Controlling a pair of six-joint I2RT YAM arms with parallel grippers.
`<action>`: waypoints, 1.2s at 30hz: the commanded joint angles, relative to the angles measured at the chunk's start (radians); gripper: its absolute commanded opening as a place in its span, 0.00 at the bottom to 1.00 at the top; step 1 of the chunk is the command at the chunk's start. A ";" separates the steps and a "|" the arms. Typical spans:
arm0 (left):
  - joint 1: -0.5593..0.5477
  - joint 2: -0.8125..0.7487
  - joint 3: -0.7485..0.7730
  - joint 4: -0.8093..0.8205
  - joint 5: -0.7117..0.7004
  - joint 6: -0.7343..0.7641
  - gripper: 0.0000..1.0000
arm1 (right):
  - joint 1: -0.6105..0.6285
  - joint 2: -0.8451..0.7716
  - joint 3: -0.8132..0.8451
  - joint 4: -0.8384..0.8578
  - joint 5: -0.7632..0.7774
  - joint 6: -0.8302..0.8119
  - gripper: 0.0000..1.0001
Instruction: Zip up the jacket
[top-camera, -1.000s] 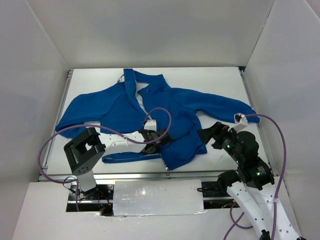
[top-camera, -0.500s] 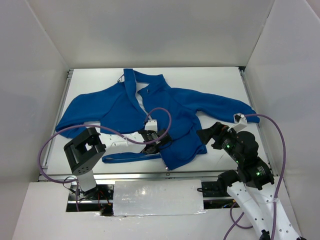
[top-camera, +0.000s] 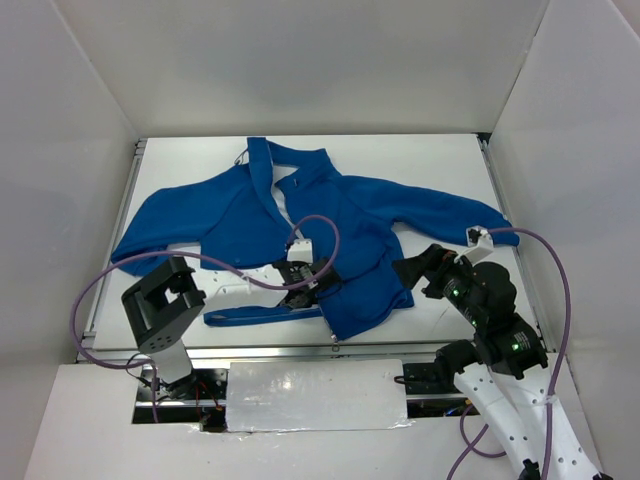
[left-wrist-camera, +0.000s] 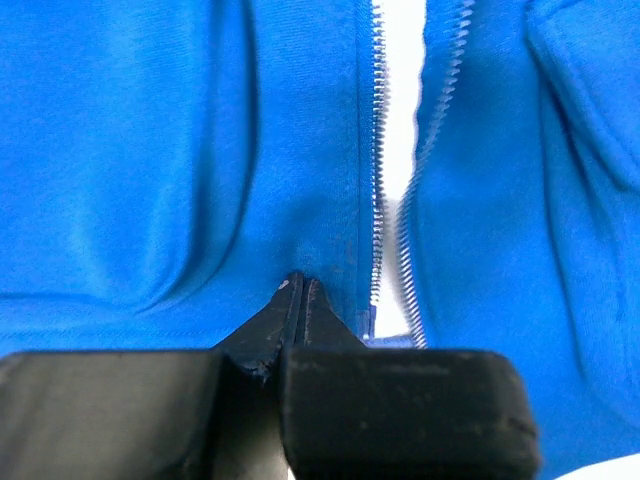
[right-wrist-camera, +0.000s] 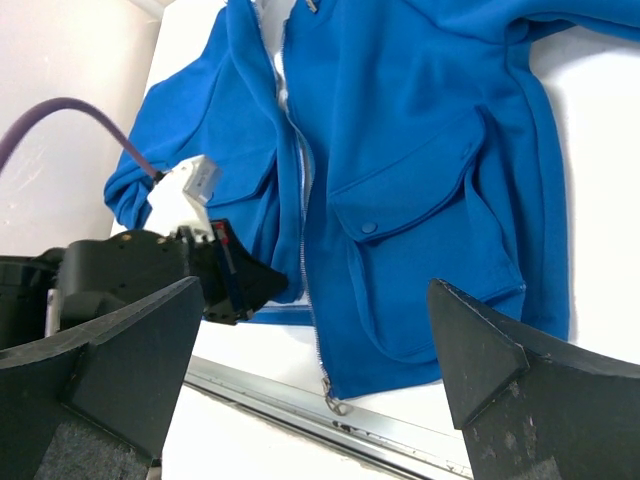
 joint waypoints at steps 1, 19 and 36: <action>-0.003 -0.118 -0.041 -0.007 -0.024 -0.014 0.00 | 0.003 0.023 -0.026 0.088 -0.068 -0.017 1.00; -0.008 -0.675 -0.458 0.438 0.036 0.007 0.00 | 0.224 0.847 -0.132 1.030 -0.391 0.299 0.83; -0.009 -0.743 -0.499 0.431 0.028 0.018 0.00 | 0.367 1.337 0.009 1.422 -0.420 0.574 0.44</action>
